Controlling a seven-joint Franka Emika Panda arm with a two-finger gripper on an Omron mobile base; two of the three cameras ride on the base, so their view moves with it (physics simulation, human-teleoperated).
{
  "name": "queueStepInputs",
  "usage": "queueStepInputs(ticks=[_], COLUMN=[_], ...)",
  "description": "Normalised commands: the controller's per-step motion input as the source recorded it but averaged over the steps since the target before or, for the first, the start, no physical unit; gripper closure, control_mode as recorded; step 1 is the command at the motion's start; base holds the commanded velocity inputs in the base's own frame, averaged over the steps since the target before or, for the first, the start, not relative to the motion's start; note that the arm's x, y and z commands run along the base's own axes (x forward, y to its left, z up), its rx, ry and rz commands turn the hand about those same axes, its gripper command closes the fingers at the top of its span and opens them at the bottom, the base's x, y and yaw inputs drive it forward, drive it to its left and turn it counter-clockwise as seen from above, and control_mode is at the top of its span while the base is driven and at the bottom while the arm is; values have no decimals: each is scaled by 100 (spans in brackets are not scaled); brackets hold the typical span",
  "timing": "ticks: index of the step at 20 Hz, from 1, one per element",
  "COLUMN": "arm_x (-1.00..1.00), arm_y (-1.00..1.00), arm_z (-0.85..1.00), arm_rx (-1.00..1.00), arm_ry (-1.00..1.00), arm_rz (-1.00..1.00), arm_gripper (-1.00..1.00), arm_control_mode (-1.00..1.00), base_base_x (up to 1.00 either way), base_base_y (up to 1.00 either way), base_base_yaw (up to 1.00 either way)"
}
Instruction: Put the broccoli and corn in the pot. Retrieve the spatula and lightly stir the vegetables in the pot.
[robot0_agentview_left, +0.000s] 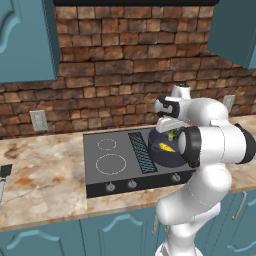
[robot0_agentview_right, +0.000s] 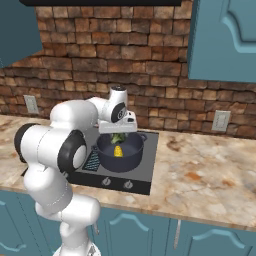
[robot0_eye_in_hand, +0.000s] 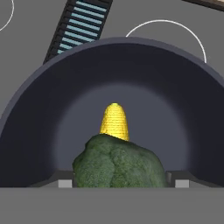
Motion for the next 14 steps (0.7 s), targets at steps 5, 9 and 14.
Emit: queueStepInputs(ticks=[5,9,14], arm_x=[0,0,-2], arm_y=[0,0,-9], arm_z=[-2,0,4], arm_rx=[0,0,0], arm_ry=[2,0,0], arm_rz=[0,0,0], arm_gripper=[-100,-100,-100], arm_control_mode=[-100,-100,-100], base_base_x=[0,0,0], base_base_y=[0,0,0], base_base_yaw=[0,0,0])
